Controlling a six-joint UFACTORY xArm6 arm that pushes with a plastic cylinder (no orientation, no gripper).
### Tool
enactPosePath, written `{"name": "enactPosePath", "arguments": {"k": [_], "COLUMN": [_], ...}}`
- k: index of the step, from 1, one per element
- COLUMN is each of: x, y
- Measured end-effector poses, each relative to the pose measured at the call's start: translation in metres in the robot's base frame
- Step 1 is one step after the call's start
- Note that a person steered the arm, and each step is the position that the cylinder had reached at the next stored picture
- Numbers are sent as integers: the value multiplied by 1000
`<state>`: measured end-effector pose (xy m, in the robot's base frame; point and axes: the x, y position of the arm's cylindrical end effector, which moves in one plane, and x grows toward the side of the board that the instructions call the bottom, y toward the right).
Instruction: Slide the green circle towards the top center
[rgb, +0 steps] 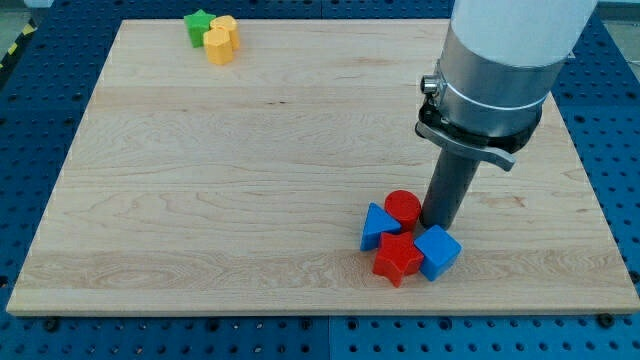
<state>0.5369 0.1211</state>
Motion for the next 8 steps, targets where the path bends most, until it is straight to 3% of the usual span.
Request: {"name": "enactPosePath", "arguments": {"k": [2, 6, 7, 8], "x": [-14, -47, -99, -102], "y": [96, 129, 129, 129]}}
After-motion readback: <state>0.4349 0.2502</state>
